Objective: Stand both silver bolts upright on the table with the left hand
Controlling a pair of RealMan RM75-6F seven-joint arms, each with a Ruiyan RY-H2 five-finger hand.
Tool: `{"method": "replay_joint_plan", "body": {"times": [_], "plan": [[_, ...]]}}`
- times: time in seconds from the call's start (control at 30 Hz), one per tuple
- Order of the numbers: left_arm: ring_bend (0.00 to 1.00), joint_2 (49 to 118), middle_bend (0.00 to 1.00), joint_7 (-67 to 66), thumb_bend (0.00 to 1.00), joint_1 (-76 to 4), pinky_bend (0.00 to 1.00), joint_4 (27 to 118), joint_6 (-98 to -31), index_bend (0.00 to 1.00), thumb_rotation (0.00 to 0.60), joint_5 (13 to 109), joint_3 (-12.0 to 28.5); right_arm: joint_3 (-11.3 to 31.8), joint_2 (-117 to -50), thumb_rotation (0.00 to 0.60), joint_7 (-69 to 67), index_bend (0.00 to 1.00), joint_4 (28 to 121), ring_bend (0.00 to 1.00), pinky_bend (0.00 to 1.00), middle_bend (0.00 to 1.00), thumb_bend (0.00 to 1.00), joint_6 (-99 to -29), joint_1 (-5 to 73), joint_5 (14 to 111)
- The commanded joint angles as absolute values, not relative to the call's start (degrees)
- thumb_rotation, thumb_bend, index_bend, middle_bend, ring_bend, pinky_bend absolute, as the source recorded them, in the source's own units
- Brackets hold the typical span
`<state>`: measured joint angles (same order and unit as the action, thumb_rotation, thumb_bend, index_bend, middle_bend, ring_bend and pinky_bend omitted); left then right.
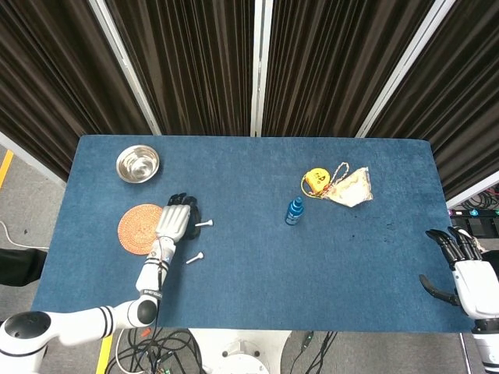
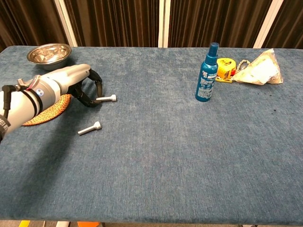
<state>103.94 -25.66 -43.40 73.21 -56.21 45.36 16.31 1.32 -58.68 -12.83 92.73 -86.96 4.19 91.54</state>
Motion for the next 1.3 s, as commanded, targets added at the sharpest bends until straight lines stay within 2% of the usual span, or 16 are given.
{"method": "replay_joint_plan", "body": {"times": [0.03, 0.9, 1.3], "plan": [[0.03, 103.6, 0.17, -25.5, 0.38, -43.6, 0.00, 73.5, -56.2, 0.54, 0.600, 45.3, 16.7, 1.3, -58.7, 0.600, -12.8, 0.13, 92.7, 0.03, 0.10, 0.15, 0.18, -87.0, 4.1, 91.5], [0.03, 101.7, 0.17, -29.4, 0.38, -48.6, 0.00, 75.5, -55.6, 0.54, 0.600, 41.4, 18.8, 1.3, -59.2, 0.600, -14.5, 0.13, 91.2, 0.03, 0.10, 0.15, 0.18, -87.2, 3.3, 90.6], [0.03, 101.6, 0.17, -30.5, 0.38, -50.3, 0.00, 74.9, -55.3, 0.49, 0.600, 38.9, 19.1, 1.3, -59.4, 0.600, -15.0, 0.13, 90.7, 0.03, 0.10, 0.16, 0.18, -87.0, 3.1, 90.2]]}}
